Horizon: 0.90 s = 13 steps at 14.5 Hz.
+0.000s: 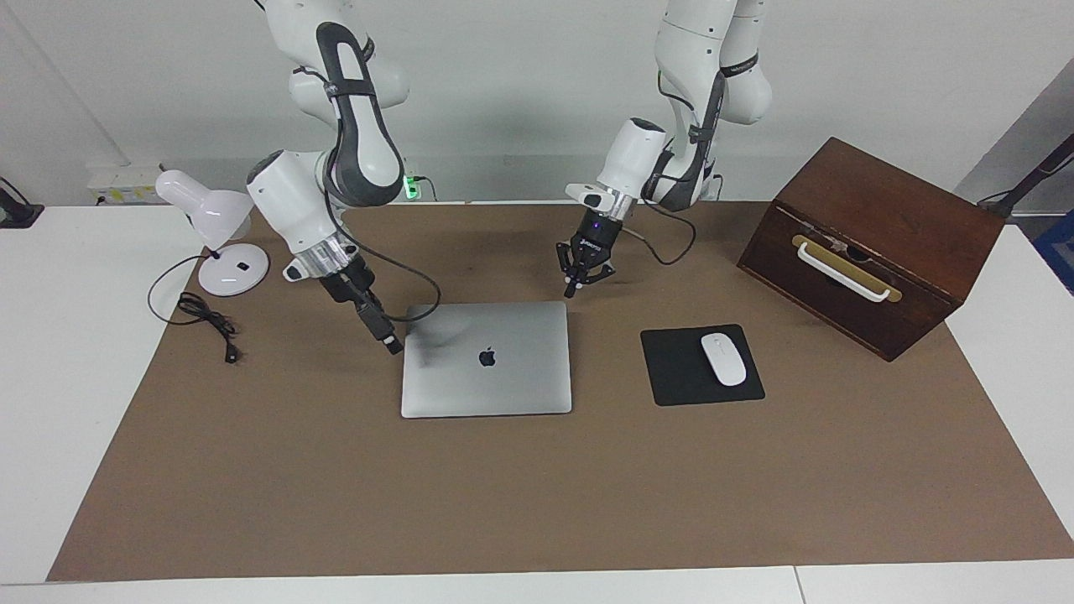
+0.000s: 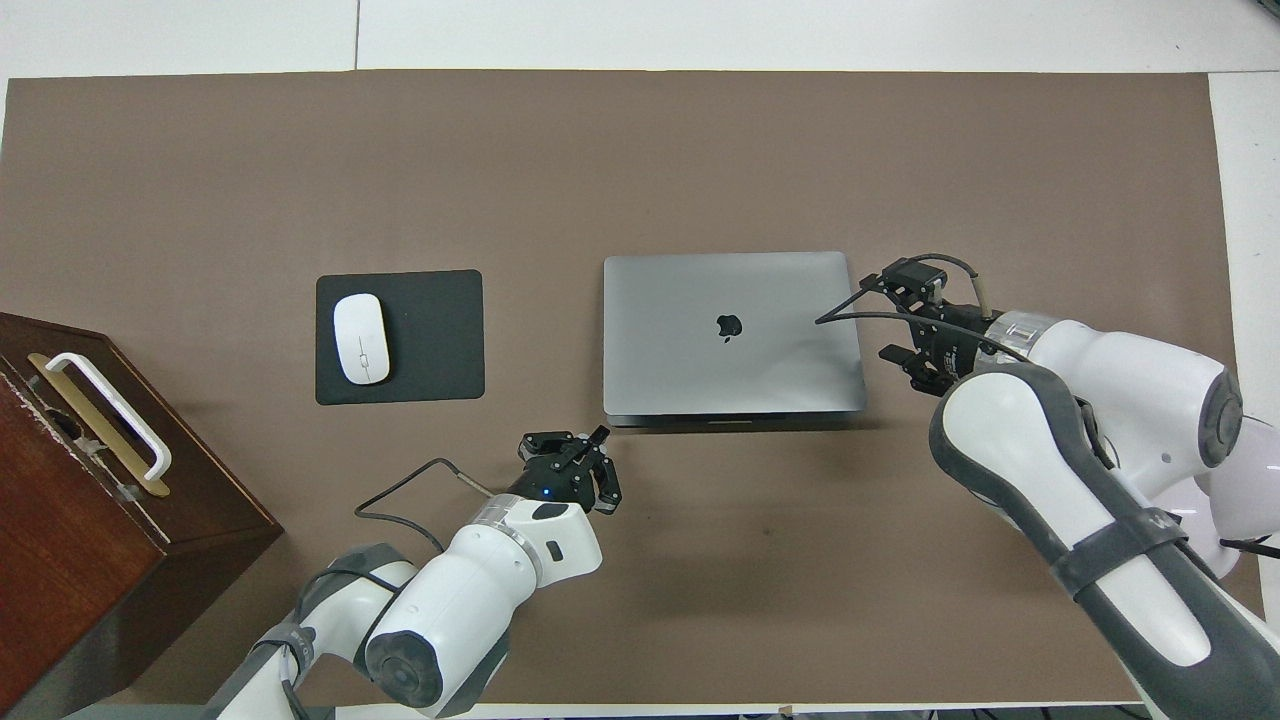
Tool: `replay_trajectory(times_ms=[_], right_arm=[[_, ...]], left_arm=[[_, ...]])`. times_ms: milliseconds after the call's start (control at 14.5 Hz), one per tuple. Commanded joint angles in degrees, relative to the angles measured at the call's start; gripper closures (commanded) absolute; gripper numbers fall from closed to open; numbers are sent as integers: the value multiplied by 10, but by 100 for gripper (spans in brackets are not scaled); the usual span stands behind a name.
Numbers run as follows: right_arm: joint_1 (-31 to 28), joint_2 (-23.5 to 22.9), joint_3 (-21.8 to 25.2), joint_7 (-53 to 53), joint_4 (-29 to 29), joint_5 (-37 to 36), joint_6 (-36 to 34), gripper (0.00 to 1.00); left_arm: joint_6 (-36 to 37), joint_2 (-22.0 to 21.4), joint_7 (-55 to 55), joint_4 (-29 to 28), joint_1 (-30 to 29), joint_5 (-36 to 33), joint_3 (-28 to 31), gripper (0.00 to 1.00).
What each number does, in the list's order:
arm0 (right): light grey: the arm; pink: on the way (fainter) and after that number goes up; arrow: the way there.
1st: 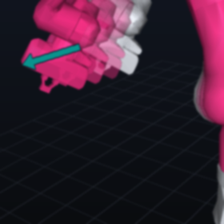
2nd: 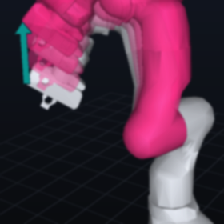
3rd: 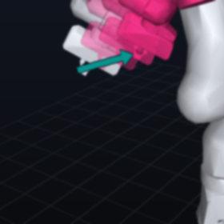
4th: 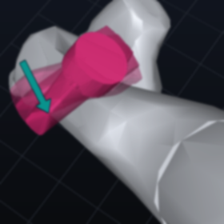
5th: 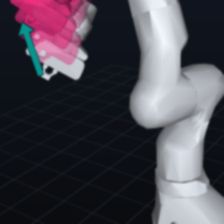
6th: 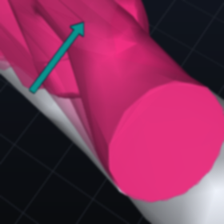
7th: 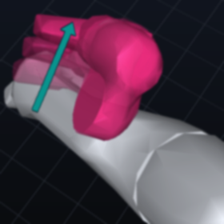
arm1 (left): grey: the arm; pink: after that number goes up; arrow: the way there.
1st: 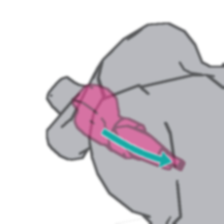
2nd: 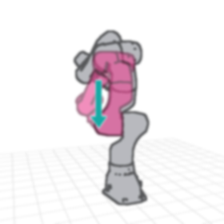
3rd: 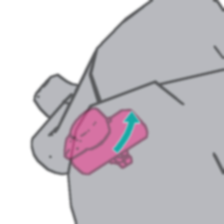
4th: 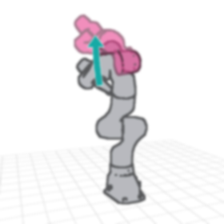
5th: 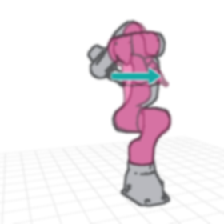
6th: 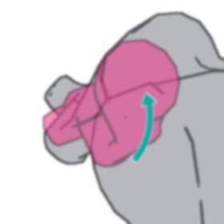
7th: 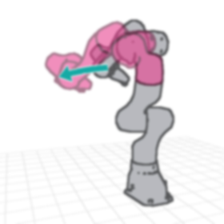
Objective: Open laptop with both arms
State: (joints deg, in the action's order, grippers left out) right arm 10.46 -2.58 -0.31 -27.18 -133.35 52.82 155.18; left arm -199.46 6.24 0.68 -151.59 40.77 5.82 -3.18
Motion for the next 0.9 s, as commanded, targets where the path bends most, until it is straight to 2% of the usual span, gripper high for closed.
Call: replay_trajectory(times_ms=[0,483,829], right_arm=[[0,-13,-4,-2,9,14,6,0],[10,-45,-4,0,24,14,2,0],[11,-46,-3,4,26,14,2,0]], left_arm=[[-14,18,-9,19,12,11,9,100],[-14,57,-16,52,12,7,10,100],[-14,79,-16,71,12,7,11,100]])
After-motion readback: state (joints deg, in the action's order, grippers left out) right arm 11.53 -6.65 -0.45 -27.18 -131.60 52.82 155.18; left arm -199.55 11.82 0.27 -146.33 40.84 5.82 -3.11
